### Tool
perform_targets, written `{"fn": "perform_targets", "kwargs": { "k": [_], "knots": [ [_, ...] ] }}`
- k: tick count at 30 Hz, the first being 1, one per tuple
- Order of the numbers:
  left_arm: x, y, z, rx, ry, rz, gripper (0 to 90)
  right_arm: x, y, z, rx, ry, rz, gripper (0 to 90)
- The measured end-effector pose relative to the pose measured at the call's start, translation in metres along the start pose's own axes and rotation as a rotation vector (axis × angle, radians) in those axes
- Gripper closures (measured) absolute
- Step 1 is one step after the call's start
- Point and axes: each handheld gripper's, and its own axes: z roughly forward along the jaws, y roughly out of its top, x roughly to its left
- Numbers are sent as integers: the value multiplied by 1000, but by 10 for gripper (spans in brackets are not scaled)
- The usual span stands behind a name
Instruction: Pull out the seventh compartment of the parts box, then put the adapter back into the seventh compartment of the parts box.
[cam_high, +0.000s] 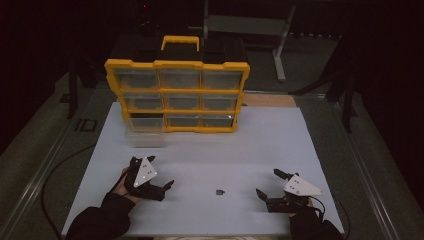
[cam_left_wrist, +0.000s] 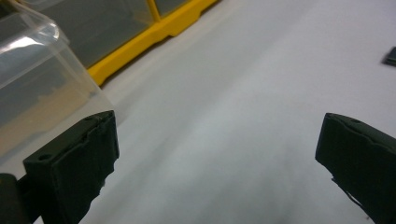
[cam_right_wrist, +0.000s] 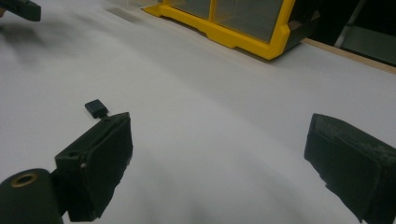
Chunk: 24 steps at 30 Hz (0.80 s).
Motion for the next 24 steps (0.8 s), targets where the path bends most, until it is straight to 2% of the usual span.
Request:
{"fn": "perform_targets", "kwargs": {
  "k": [1, 3, 6, 12, 24],
  "knots": [
    [0, -1, 0, -3, -4, -6, 0, 0, 0, 0, 1, 0, 0, 82],
    [-1, -1, 0, -4, 19, -7, 0, 0, 0, 0, 1, 1, -1, 82],
    [0, 0, -2, -5, 31, -21, 0, 0, 0, 1, 1, 2, -1, 82],
    [2, -2, -2, 28, 4, -39, 8, 0, 0, 1, 1, 4, -4, 82],
    [5, -2, -3, 45, 5, -38, 5, 0, 0, 0, 2, 2, -3, 82]
  ]
}}
